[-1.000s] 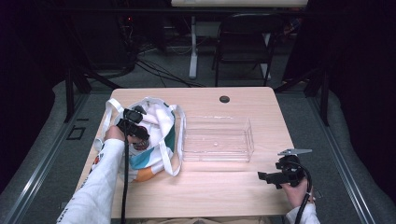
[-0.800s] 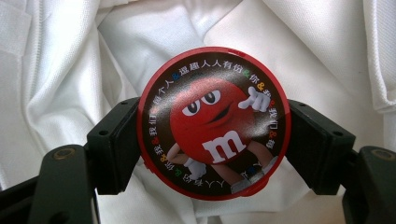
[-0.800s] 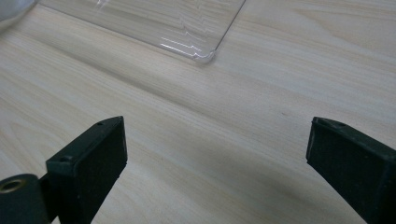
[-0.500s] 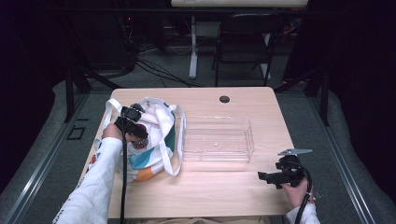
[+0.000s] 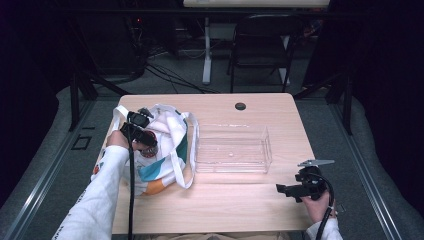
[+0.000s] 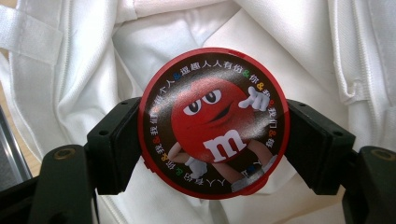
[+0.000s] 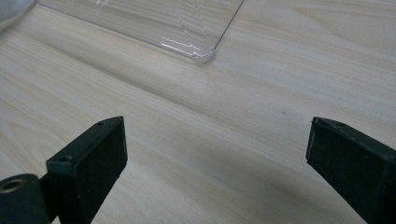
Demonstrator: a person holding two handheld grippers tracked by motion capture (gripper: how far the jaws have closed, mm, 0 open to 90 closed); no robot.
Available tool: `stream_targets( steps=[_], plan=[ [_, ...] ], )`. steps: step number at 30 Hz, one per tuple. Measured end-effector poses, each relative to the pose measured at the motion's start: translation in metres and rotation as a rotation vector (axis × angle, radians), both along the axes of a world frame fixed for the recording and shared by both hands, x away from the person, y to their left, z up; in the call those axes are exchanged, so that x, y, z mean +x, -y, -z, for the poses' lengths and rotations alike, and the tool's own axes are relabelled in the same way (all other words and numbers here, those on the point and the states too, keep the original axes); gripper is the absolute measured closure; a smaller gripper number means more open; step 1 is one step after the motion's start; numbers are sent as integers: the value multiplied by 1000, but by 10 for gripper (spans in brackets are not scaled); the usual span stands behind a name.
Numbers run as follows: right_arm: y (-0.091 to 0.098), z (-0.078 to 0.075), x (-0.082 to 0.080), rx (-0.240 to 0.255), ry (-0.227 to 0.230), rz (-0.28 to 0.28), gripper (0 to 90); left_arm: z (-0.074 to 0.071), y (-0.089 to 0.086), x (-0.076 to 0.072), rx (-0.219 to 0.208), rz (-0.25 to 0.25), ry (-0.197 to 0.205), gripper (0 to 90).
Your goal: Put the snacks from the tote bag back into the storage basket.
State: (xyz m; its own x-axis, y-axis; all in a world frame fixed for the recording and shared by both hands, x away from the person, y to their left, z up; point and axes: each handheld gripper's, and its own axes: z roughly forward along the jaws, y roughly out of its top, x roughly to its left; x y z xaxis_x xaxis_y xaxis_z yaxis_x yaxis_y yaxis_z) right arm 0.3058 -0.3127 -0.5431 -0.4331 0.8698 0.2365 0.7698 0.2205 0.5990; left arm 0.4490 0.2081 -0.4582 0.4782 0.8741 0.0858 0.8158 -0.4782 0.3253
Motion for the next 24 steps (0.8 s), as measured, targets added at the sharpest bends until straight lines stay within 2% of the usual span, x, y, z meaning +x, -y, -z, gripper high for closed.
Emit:
stream_targets(
  steps=[5, 7, 18, 24],
  plan=[
    [0, 0, 0, 0, 1, 4, 51, -7, 0, -3, 0, 9, 8, 258],
    [0, 0, 0, 0, 1, 4, 51, -12, -1, -4, 0, 10, 24, 258],
    [0, 0, 0, -3, -3, 3, 51, -27, 1, -6, -1, 21, 29, 258],
    [0, 0, 0, -2, -2, 5, 53, -37, 4, -7, -2, 33, 46, 258]
  ],
)
